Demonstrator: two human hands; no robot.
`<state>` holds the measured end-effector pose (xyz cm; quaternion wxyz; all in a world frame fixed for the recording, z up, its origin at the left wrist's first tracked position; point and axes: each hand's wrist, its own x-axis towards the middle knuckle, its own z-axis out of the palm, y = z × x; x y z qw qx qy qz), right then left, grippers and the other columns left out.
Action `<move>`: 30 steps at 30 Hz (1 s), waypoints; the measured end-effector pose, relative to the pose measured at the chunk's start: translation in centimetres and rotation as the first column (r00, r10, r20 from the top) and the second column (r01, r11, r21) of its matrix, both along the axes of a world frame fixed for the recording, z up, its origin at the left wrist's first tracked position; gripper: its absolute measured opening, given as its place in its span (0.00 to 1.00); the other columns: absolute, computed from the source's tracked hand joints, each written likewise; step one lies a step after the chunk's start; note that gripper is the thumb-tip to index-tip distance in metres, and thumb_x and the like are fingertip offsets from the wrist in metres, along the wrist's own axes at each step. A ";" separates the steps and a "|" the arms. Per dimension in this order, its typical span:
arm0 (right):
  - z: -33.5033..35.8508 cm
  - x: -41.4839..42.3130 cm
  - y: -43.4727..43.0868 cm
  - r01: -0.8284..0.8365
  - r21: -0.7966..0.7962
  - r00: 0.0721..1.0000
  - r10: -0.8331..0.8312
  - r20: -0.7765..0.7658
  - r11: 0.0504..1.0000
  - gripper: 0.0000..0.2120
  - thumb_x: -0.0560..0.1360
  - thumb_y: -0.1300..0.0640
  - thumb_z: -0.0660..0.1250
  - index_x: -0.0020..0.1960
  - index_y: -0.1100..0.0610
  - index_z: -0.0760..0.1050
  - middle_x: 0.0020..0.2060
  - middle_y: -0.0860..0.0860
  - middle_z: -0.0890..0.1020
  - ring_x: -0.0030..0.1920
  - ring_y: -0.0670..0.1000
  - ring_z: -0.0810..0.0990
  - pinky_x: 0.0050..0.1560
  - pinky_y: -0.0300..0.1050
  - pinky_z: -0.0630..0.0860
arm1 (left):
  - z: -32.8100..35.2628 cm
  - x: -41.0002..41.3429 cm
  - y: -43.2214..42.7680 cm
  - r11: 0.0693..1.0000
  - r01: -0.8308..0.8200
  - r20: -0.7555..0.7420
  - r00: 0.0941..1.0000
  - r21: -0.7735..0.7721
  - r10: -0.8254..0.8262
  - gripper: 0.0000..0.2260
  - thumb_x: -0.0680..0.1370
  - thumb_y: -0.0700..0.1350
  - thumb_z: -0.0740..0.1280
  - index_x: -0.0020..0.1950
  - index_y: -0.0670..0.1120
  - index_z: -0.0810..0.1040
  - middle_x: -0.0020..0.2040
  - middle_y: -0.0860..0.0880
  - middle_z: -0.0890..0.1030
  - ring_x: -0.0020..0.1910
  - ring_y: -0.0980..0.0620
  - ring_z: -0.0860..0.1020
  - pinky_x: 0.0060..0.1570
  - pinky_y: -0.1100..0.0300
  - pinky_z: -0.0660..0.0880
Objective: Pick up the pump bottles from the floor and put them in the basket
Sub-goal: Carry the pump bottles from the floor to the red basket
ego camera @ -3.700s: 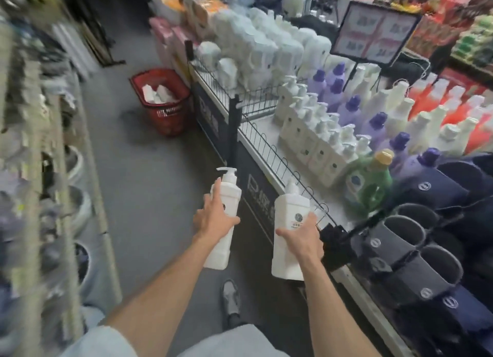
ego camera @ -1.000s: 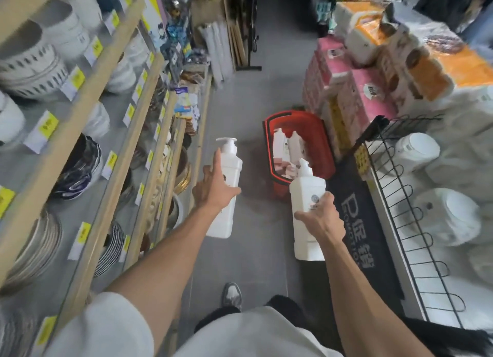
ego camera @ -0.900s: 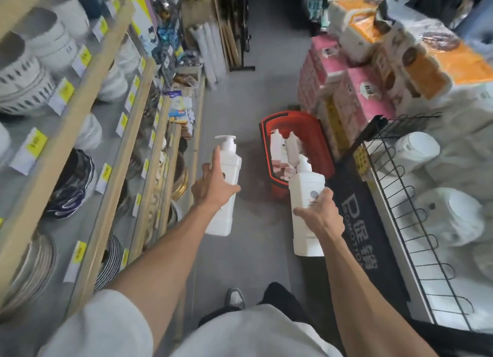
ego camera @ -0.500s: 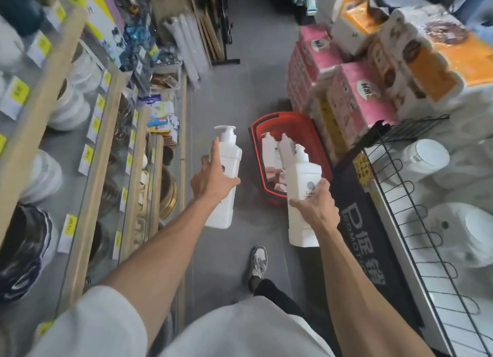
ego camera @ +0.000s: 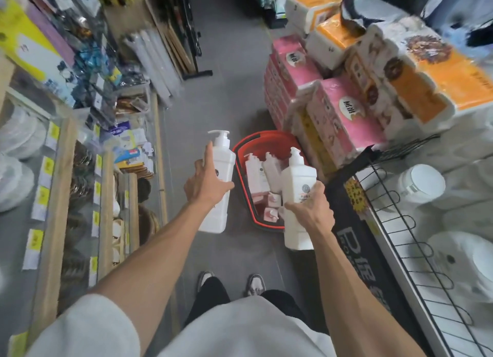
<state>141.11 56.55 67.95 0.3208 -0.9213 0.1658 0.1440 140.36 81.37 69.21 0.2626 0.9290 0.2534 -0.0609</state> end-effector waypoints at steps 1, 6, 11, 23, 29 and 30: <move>0.0 0.6 0.5 0.018 0.000 1.000 -0.018 -0.004 1.000 0.34 0.66 0.44 0.78 0.56 0.47 0.56 0.49 0.49 0.76 0.46 0.55 0.76 0.47 0.50 0.71 | -0.2 1.0 0.4 1.000 0.020 -0.002 1.000 -0.007 -0.020 0.52 0.69 0.53 0.76 0.79 0.61 0.41 0.64 0.47 0.70 0.53 0.39 0.79 0.51 0.47 0.75; -0.2 3.2 3.5 0.147 -0.037 0.989 -0.148 -0.017 0.988 0.35 0.65 0.43 0.78 0.61 0.49 0.59 0.50 0.50 0.76 0.47 0.56 0.77 0.48 0.51 0.72 | -1.2 6.4 2.9 0.987 0.153 -0.019 0.988 -0.037 -0.154 0.52 0.69 0.53 0.77 0.79 0.61 0.41 0.64 0.46 0.70 0.55 0.39 0.78 0.53 0.43 0.77; 0.0 4.8 7.6 0.358 -0.032 0.933 -0.359 -0.016 0.933 0.35 0.65 0.45 0.77 0.62 0.50 0.60 0.50 0.50 0.76 0.46 0.56 0.75 0.47 0.50 0.68 | -0.4 12.0 5.8 0.930 0.356 -0.024 0.933 -0.086 -0.359 0.50 0.71 0.48 0.76 0.81 0.57 0.43 0.70 0.45 0.68 0.60 0.42 0.75 0.59 0.48 0.69; -0.1 3.8 13.2 0.696 -0.003 0.717 -0.696 -0.037 0.718 0.34 0.65 0.45 0.77 0.62 0.49 0.60 0.49 0.50 0.76 0.47 0.54 0.76 0.46 0.49 0.68 | 0.1 20.0 6.9 0.725 0.687 -0.090 0.720 -0.047 -0.688 0.52 0.70 0.53 0.75 0.79 0.62 0.39 0.72 0.46 0.66 0.59 0.37 0.75 0.58 0.45 0.72; -0.9 3.3 12.4 0.759 0.005 0.650 -0.757 -0.066 0.652 0.34 0.65 0.44 0.77 0.61 0.49 0.59 0.49 0.50 0.76 0.47 0.56 0.76 0.47 0.49 0.69 | -0.5 21.0 4.4 0.656 0.754 -0.104 0.650 -0.041 -0.753 0.52 0.70 0.54 0.75 0.79 0.63 0.38 0.73 0.46 0.65 0.62 0.34 0.75 0.60 0.44 0.70; -1.0 3.3 12.1 0.768 0.005 0.639 -0.766 -0.072 0.640 0.34 0.65 0.44 0.77 0.61 0.49 0.59 0.49 0.50 0.76 0.47 0.56 0.76 0.47 0.49 0.68 | -0.6 21.2 4.0 0.647 0.762 -0.107 0.640 -0.035 -0.761 0.52 0.70 0.55 0.75 0.79 0.63 0.38 0.73 0.46 0.65 0.61 0.34 0.75 0.60 0.44 0.70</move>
